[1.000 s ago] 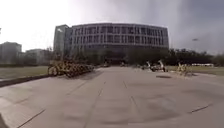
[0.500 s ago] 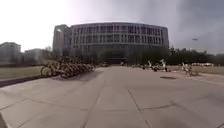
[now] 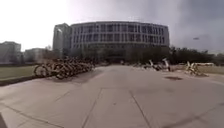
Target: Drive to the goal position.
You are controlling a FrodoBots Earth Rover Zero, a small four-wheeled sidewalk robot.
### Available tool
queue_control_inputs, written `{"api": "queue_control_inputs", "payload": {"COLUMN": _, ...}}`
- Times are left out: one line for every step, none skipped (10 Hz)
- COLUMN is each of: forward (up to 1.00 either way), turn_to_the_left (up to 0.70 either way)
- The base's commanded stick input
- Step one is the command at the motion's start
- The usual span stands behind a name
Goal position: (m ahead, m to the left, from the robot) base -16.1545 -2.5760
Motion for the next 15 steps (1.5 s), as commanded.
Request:
{"api": "queue_control_inputs", "payload": {"forward": 0.00, "turn_to_the_left": 0.70}}
{"api": "queue_control_inputs", "payload": {"forward": 0.00, "turn_to_the_left": 0.70}}
{"api": "queue_control_inputs", "payload": {"forward": 0.00, "turn_to_the_left": 0.70}}
{"api": "queue_control_inputs", "payload": {"forward": 0.00, "turn_to_the_left": 0.70}}
{"api": "queue_control_inputs", "payload": {"forward": 0.00, "turn_to_the_left": 0.70}}
{"api": "queue_control_inputs", "payload": {"forward": 0.00, "turn_to_the_left": 0.70}}
{"api": "queue_control_inputs", "payload": {"forward": 0.00, "turn_to_the_left": 0.70}}
{"api": "queue_control_inputs", "payload": {"forward": 0.00, "turn_to_the_left": 0.70}}
{"api": "queue_control_inputs", "payload": {"forward": 0.00, "turn_to_the_left": 0.70}}
{"api": "queue_control_inputs", "payload": {"forward": 0.00, "turn_to_the_left": 0.70}}
{"api": "queue_control_inputs", "payload": {"forward": 0.00, "turn_to_the_left": 0.70}}
{"api": "queue_control_inputs", "payload": {"forward": 0.00, "turn_to_the_left": 0.70}}
{"api": "queue_control_inputs", "payload": {"forward": 0.00, "turn_to_the_left": 0.70}}
{"api": "queue_control_inputs", "payload": {"forward": 0.00, "turn_to_the_left": 0.70}}
{"api": "queue_control_inputs", "payload": {"forward": 0.00, "turn_to_the_left": 0.70}}
